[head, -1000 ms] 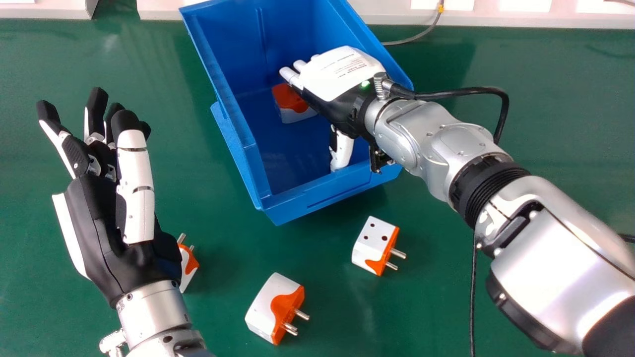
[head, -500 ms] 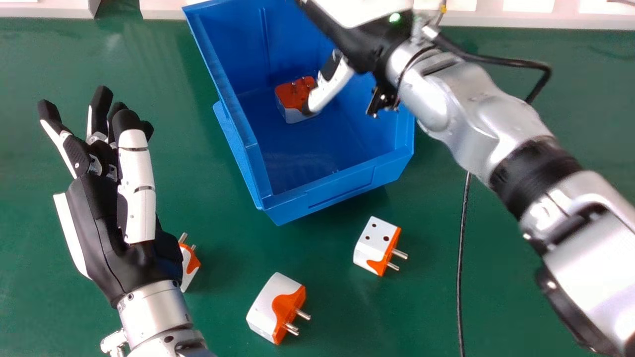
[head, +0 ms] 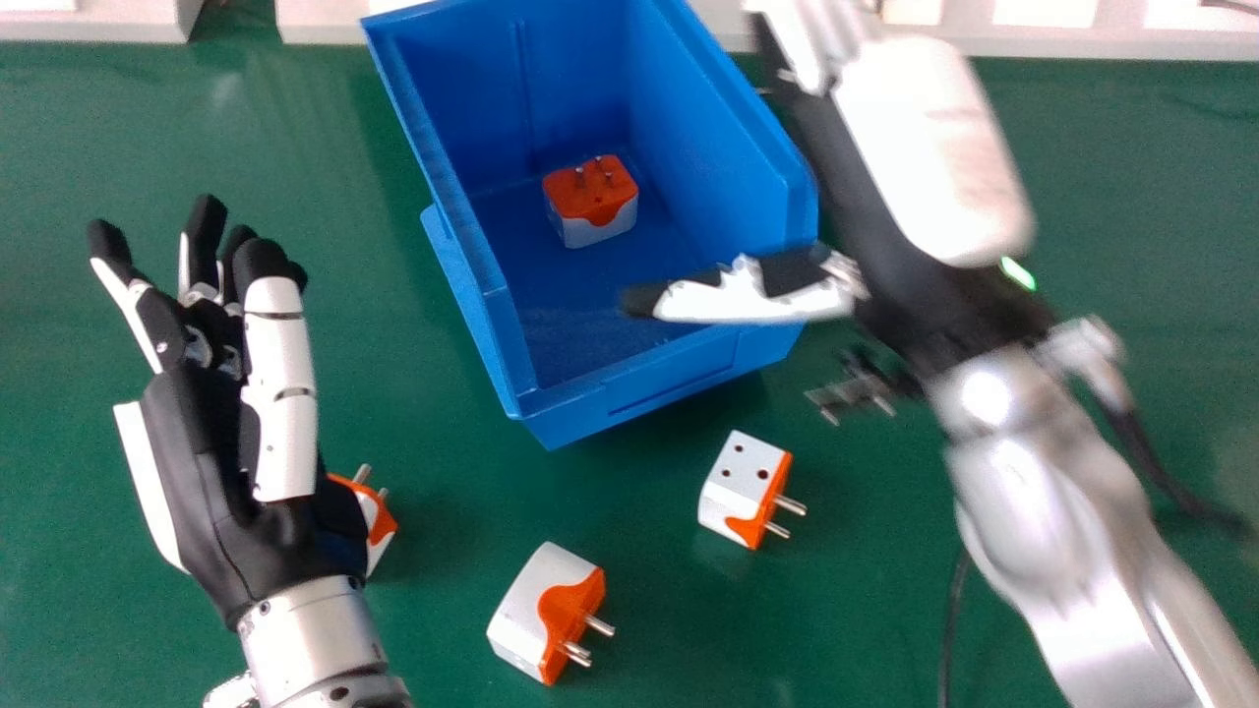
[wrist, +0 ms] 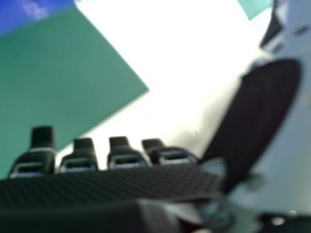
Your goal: Pick all objects and put in blue box
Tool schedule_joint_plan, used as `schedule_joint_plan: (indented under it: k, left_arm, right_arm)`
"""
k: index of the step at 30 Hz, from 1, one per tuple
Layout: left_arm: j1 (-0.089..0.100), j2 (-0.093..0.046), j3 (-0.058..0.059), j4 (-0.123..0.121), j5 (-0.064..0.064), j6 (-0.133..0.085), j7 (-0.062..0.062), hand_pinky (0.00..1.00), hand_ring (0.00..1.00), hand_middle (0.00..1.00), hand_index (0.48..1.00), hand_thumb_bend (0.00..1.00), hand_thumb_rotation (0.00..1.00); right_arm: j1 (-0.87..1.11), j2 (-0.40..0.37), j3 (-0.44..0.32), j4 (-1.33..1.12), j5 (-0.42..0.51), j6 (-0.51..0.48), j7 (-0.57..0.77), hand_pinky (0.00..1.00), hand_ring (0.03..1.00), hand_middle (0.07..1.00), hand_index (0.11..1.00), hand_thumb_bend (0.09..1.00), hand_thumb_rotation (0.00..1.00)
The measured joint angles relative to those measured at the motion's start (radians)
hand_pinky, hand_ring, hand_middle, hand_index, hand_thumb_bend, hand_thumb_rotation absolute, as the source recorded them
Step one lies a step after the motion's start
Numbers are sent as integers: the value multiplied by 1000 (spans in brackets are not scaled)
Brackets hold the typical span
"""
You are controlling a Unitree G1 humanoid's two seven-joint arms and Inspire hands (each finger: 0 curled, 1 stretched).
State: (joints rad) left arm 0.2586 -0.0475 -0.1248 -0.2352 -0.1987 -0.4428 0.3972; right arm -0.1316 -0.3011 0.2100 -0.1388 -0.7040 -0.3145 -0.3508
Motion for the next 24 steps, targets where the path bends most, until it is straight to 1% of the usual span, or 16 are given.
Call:
schedule_joint_plan:
  k: [1, 3, 4, 5, 6, 8, 10, 13, 16, 17, 20, 23, 24]
  left_arm:
    - [2, 0, -1, -1, 0, 0, -2, 884, 936, 940, 914, 400, 499]
    - [4, 1, -8, -3, -1, -3, -11, 895, 944, 944, 916, 392, 502]
    - [5, 1, -10, -4, -3, -3, -20, 900, 947, 947, 919, 389, 505]
    - [7, 1, -10, -4, -6, -3, -23, 906, 951, 950, 922, 388, 504]
    - [14, 1, -11, -4, -12, -3, -27, 910, 952, 951, 923, 389, 499]
    - [18, 1, -10, -4, -19, -3, -28, 910, 949, 949, 920, 384, 495]
    - [25, 1, -10, -5, -19, -3, -28, 903, 945, 947, 916, 382, 489]
    - [26, 1, -10, -7, -20, -2, -28, 906, 947, 949, 922, 380, 495]
    - [27, 1, -9, -10, -35, -2, -29, 905, 946, 947, 920, 381, 491]
    - [27, 2, -9, -10, -37, -2, -30, 905, 946, 947, 920, 381, 491]
    - [27, 2, -10, -11, -38, -2, -41, 905, 946, 947, 918, 379, 500]
    - [28, 2, -9, -11, -38, -2, -43, 902, 946, 948, 917, 379, 501]
    - [28, 2, -8, -12, -36, -2, -42, 895, 943, 946, 915, 382, 502]
  right_arm:
    - [49, 0, 5, -5, 1, -7, -2, 848, 984, 1000, 1000, 997, 511]
    - [139, 1, 33, 5, -1, -5, 20, 847, 971, 1000, 1000, 1000, 525]
    - [182, 3, 58, 25, -5, -5, 31, 837, 963, 996, 999, 1000, 533]
    - [196, 4, 67, 35, -9, -5, 34, 832, 958, 992, 997, 1000, 538]
    - [209, 4, 79, 50, -13, -5, 40, 833, 957, 990, 994, 999, 539]
    - [220, 5, 85, 53, -14, -3, 52, 839, 956, 984, 995, 1000, 523]
    - [227, 4, 97, 54, -16, -1, 68, 834, 947, 975, 998, 1000, 516]
    - [229, 0, 117, 71, -27, 2, 102, 828, 942, 967, 996, 1000, 502]
    - [215, -5, 128, 132, -25, 1, 134, 831, 944, 966, 995, 1000, 495]
    - [204, -8, 135, 155, -25, 1, 143, 831, 944, 966, 995, 1000, 495]
    - [151, -16, 159, 253, -24, -6, 175, 841, 946, 952, 988, 994, 503]
    - [119, -20, 163, 311, -15, -15, 190, 852, 955, 947, 975, 990, 493]
    - [103, -22, 163, 335, -3, -32, 197, 860, 955, 941, 961, 984, 470]
